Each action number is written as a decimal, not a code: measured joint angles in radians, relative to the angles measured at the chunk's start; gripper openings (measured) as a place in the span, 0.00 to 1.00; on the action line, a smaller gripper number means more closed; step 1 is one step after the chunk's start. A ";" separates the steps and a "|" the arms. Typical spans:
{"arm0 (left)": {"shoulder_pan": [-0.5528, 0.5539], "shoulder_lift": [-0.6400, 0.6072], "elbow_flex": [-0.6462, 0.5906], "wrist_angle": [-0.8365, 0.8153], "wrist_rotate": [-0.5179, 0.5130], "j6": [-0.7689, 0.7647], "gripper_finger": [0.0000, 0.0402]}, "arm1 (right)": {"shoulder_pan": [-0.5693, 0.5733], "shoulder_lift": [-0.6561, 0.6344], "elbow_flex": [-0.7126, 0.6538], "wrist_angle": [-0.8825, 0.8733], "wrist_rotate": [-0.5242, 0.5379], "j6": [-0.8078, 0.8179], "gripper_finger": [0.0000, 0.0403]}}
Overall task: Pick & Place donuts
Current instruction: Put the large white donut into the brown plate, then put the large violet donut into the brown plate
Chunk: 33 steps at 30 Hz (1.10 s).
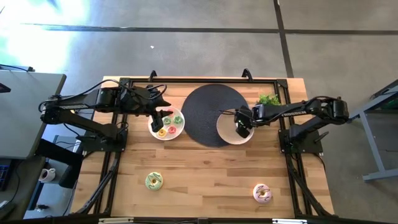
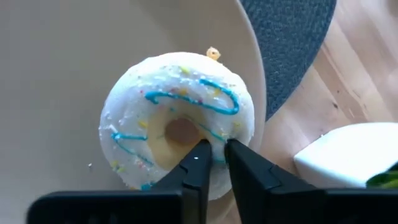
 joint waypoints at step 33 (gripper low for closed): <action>0.000 0.009 0.000 0.002 0.014 0.000 0.40 | 0.680 0.000 0.369 -0.219 -0.436 0.265 0.34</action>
